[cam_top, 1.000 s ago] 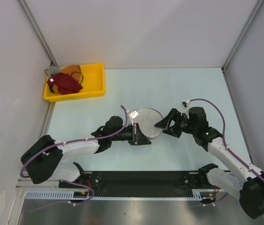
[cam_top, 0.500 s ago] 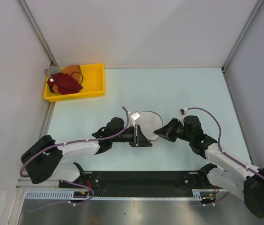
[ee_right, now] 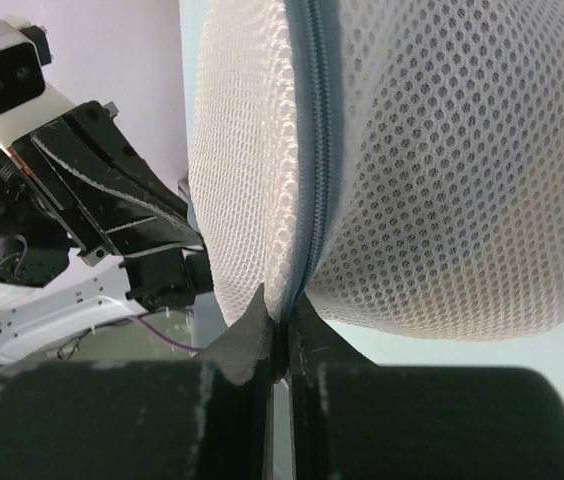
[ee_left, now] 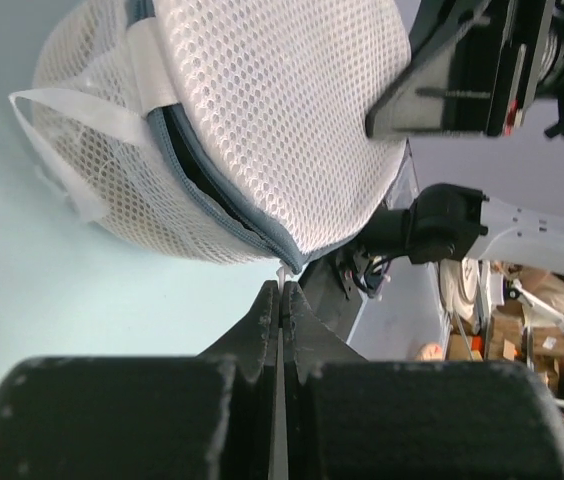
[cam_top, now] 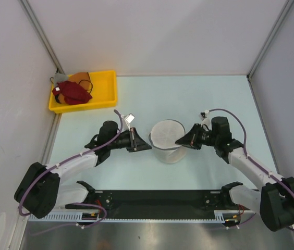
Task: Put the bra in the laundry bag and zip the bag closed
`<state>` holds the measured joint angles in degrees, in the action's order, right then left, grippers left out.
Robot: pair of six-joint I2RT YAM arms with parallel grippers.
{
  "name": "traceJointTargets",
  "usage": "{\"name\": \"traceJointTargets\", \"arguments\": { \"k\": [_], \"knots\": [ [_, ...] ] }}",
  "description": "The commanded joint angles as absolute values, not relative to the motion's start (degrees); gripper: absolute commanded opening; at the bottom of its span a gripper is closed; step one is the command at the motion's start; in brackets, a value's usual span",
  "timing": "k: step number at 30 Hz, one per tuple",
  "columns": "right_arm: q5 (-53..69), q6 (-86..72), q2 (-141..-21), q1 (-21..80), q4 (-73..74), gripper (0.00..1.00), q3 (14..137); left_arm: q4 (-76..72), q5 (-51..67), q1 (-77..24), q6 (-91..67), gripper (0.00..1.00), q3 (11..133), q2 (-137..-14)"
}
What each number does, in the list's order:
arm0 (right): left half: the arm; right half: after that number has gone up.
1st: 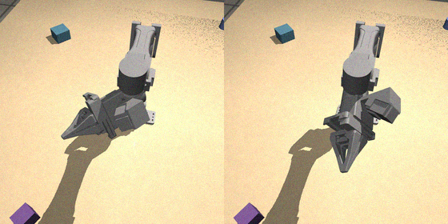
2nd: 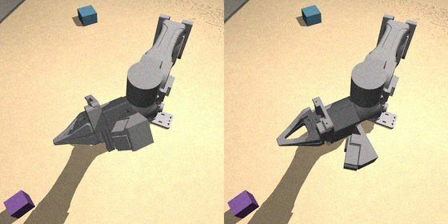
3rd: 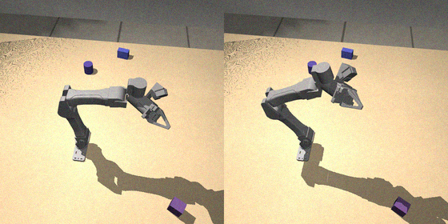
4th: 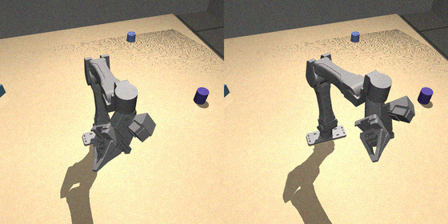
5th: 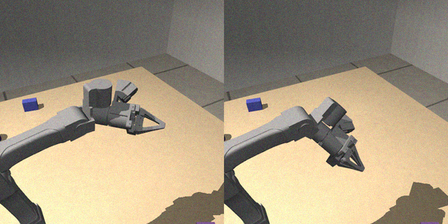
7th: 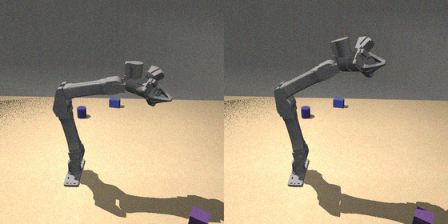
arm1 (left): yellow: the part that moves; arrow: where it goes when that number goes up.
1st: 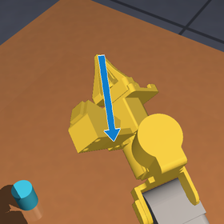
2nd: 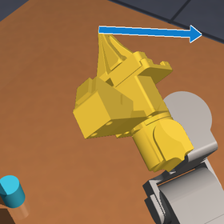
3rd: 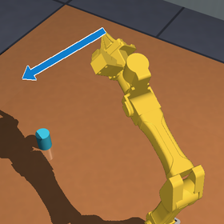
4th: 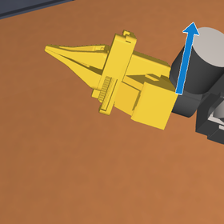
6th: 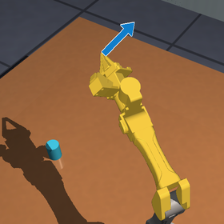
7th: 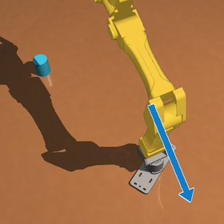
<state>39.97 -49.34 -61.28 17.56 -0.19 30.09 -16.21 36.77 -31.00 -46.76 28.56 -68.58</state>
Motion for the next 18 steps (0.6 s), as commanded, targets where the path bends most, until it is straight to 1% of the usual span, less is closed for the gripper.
{"name": "traceJointTargets", "arguments": {
  "k": [1,4,6,7,8,9,10,12,13,15,16,18],
  "knots": [
    [44.2,-40.4,-67.6,15.0,3.1,0.0,35.1,-13.7,38.2,-29.4,-43.0,0.0,28.5,-67.1],
    [44.4,-40.4,-72.8,15.1,0.6,0.0,39.5,-15.2,38.1,-32.1,-44.4,0.0,27.7,-66.0],
    [43.7,-39.6,-79.0,15.6,0.9,0.01,45.2,-15.2,35.8,-34.9,-45.4,0.0,28.0,-65.2],
    [43.4,-38.9,-81.2,16.3,2.9,0.04,47.5,-15.5,34.7,-38.1,-46.0,0.0,28.4,-65.1],
    [43.1,-38.2,-86.0,17.0,4.3,0.07,50.4,-15.7,33.8,-39.7,-47.2,0.0,29.1,-65.2],
    [42.0,-36.3,-88.0,17.7,5.8,0.12,55.3,-16.3,32.0,-41.5,-47.9,0.0,29.4,-65.8],
    [41.4,-35.7,-90.2,19.0,8.8,0.18,58.0,-17.8,31.5,-44.3,-48.6,0.0,29.7,-66.3],
    [39.2,-34.4,-94.6,19.7,11.4,0.27,63.1,-19.1,30.6,-46.0,-50.2,0.0,30.6,-67.4],
    [38.6,-34.4,-95.4,19.9,13.3,0.33,64.0,-19.9,29.7,-46.8,-50.6,0.0,30.7,-68.5],
    [37.2,-35.2,-95.2,19.9,14.0,0.41,64.2,-21.0,29.5,-46.8,-51.8,0.0,30.8,-69.5],
    [36.5,-35.5,-94.2,19.8,14.0,0.49,63.0,-21.2,28.9,-46.8,-51.8,0.0,31.0,-70.3],
    [34.3,-35.7,-89.9,20.0,14.3,0.57,61.1,-21.1,29.3,-46.8,-51.2,0.0,31.9,-71.2]
  ]
}}
